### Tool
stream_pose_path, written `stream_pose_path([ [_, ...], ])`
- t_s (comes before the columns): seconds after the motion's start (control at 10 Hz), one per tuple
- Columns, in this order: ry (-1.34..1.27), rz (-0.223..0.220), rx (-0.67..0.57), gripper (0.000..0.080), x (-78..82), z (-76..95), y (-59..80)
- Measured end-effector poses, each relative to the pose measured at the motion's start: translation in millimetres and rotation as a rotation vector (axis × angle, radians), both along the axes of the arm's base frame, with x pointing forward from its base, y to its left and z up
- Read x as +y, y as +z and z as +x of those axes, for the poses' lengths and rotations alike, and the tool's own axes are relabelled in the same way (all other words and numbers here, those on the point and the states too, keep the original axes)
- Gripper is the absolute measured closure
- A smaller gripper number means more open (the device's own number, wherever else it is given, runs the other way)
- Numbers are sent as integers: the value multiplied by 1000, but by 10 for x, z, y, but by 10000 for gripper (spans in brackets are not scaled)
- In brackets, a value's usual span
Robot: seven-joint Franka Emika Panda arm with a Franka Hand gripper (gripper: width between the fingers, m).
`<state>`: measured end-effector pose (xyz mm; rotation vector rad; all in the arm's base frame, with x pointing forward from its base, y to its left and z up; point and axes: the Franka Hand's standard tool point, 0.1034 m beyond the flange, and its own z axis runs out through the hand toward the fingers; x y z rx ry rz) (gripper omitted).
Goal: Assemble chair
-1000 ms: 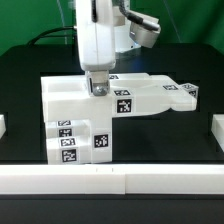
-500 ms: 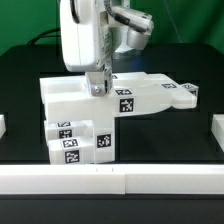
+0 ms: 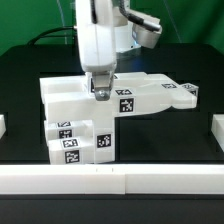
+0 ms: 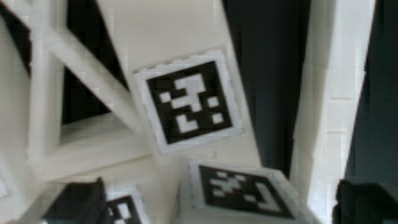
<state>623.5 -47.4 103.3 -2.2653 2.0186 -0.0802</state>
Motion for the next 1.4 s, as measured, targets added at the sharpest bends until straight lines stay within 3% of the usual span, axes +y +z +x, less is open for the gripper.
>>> stream_pose_path([
  [0.4,268,-31,-9,151,-2,-3,-2],
  [0.9,785,-124,20,151,5,21,37],
  [1.4,1119,-158,17,151,0,18,35],
])
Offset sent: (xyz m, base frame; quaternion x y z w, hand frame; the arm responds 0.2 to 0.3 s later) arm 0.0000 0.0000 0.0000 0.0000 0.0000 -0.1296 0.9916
